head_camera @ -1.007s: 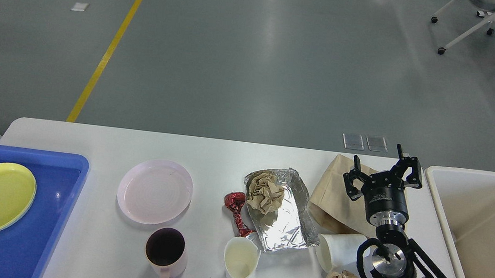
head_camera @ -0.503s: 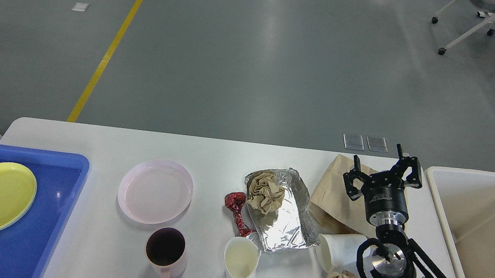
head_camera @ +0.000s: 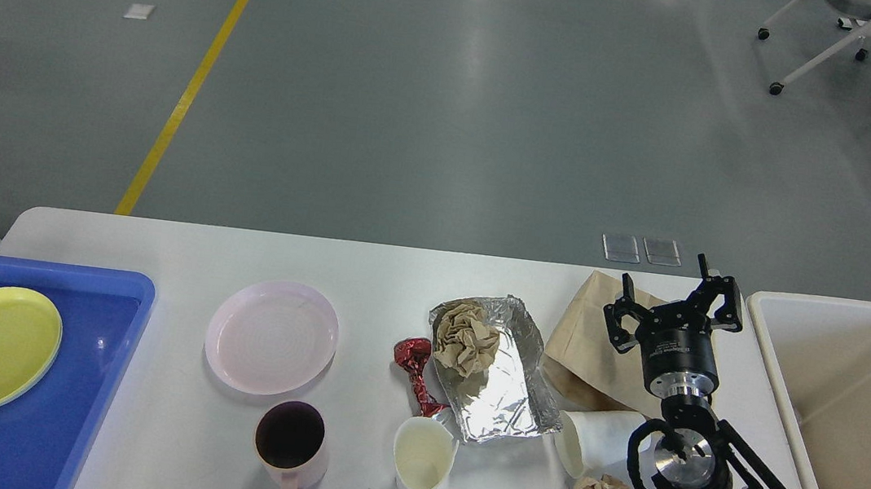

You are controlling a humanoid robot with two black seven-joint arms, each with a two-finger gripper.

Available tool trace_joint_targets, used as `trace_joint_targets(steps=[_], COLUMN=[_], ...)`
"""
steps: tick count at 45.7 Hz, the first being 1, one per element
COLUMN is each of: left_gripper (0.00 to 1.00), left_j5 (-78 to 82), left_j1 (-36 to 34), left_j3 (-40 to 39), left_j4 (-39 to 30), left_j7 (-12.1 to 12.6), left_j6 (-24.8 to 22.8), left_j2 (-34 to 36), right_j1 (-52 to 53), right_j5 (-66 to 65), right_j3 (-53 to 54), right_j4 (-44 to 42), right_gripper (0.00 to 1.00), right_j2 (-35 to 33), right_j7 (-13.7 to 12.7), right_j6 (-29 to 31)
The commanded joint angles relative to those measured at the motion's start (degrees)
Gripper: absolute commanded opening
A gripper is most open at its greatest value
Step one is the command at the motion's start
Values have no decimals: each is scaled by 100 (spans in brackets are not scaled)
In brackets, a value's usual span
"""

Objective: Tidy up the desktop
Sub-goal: 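Raise the left gripper and move it toward the pink mug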

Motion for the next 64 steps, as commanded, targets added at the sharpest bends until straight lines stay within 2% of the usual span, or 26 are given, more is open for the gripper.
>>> trace_joint_targets(steps=[1,10,19,25,34,42,44,64], left_gripper=[96,96,96,96,96,96,96,96], left_j5=[-483,-1406,-2083,-2496,-3129,-3577,-3578,-3534], left_j1=[-980,-2439,-4048,-4664,-4814,-4761,-4735,-4568], left_j3=[282,598,923,1169,1143,1038,1029,783], left_j4=[-626,-1970,-3438,-4045,-4362,-4354,-4345,-4178], left_j7=[16,34,34,34,86,648,701,719], left_j6=[1,1,1,1,1,1,8,1], left_j2=[-768,-1674,-2140,-2491,-2905,-3028,-3002,-2940], right_j1=[-4,-4,-4,5,5,5,-4,5], right_j5=[0,0,0,0,0,0,0,0], right_j3=[0,0,0,0,0,0,0,0], right_j4=[-5,-5,-5,-5,-5,-5,-5,4], right_gripper=[100,100,100,100,100,100,100,100], right_j2=[-7,2,-7,-7,-7,-7,-7,-7], right_j7=[0,0,0,0,0,0,0,0], right_j6=[2,2,2,2,2,2,-7,2])
